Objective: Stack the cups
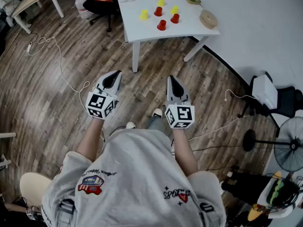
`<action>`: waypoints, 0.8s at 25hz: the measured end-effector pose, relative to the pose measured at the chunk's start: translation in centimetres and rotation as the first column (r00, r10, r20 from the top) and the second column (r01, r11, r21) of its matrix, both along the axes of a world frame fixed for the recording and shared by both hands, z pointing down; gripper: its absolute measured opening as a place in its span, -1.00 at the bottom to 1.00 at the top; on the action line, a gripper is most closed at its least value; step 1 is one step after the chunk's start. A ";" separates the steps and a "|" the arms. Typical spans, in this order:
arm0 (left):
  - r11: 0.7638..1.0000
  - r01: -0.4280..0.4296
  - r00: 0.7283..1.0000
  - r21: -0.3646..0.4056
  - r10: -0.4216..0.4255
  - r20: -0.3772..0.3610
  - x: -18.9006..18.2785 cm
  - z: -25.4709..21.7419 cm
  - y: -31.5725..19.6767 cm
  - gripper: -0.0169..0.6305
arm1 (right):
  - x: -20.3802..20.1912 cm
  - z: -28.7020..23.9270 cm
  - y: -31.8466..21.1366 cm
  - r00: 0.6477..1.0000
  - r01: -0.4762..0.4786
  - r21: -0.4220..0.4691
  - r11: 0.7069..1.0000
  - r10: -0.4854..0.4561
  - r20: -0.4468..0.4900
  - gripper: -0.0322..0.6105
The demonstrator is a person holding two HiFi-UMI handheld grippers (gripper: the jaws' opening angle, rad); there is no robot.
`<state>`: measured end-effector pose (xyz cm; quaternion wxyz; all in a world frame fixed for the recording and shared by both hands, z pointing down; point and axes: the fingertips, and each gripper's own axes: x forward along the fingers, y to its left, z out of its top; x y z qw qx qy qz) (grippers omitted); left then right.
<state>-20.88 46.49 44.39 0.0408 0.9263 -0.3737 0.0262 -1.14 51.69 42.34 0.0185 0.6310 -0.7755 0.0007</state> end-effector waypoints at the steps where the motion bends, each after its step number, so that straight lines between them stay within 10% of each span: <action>1: 1.000 0.000 1.000 -0.002 0.000 0.000 0.0 0.0 0.1 -0.92 | 0.0 -0.2 0.2 1.000 0.003 0.010 1.000 -0.003 0.011 -0.90; 6: 1.000 0.000 1.000 -0.009 0.000 0.005 -0.2 0.3 0.5 -0.92 | 0.2 0.5 0.6 0.999 0.011 -0.002 1.000 -0.011 0.037 -0.77; 12: 1.000 0.000 1.000 -0.029 0.001 0.014 -0.5 1.3 0.5 -0.92 | 0.6 1.4 0.2 0.999 -0.026 -0.014 1.000 0.027 0.034 -0.03; 20: 0.999 -0.002 1.000 -0.054 0.002 0.012 -1.4 2.2 -0.1 -0.92 | -0.2 2.0 -0.5 0.998 -0.043 -0.039 0.998 0.045 0.050 0.04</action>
